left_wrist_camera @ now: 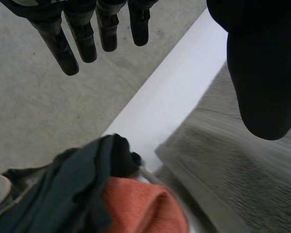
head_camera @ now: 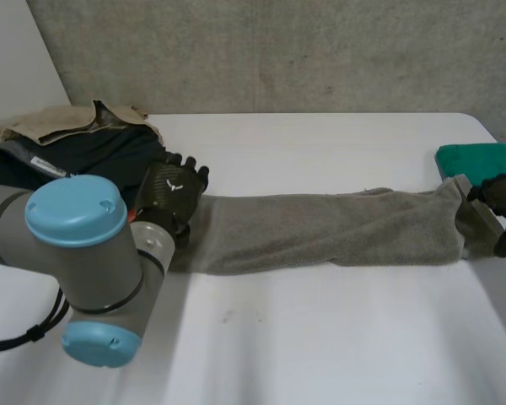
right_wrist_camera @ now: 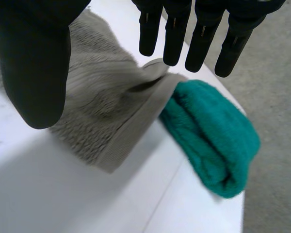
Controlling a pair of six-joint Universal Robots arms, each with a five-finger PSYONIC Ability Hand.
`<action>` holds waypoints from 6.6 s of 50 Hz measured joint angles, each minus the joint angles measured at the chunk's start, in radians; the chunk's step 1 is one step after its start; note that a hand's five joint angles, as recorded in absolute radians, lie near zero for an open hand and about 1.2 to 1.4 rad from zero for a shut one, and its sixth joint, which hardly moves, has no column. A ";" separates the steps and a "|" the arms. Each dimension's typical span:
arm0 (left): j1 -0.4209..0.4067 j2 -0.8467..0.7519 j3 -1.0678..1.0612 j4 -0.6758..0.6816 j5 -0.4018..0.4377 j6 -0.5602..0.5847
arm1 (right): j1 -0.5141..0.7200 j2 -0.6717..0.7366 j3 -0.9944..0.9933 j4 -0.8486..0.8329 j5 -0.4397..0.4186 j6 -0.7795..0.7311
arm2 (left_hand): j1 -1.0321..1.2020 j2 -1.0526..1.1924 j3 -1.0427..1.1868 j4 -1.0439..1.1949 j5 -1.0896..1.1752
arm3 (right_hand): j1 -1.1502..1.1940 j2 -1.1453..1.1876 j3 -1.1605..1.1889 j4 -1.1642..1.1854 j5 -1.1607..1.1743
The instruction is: Fold the laundry.
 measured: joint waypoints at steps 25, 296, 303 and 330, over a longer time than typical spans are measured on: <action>0.007 0.052 -0.063 0.007 0.029 -0.044 | -0.085 0.174 -0.065 -0.242 0.111 -0.045 | 0.000 0.000 0.000 0.000 0.000 | 0.707 0.777 0.771 0.774 0.717; -0.201 0.080 0.281 -0.301 0.313 -0.349 | -0.198 0.606 -0.473 -0.918 -0.356 0.705 | 0.003 0.002 0.001 0.002 0.000 | -0.181 -0.183 -0.193 -0.192 -0.205; -0.218 0.105 0.274 -0.287 0.350 -0.351 | -0.299 0.445 -0.381 -0.791 -0.331 0.697 | 0.003 0.001 0.000 0.002 0.000 | -0.181 -0.187 -0.203 -0.210 -0.209; 0.034 0.287 0.281 -0.106 0.277 -0.333 | -0.090 -0.129 -0.185 -0.634 0.128 0.473 | 0.001 0.000 0.000 0.000 0.000 | -0.181 -0.187 -0.203 -0.210 -0.209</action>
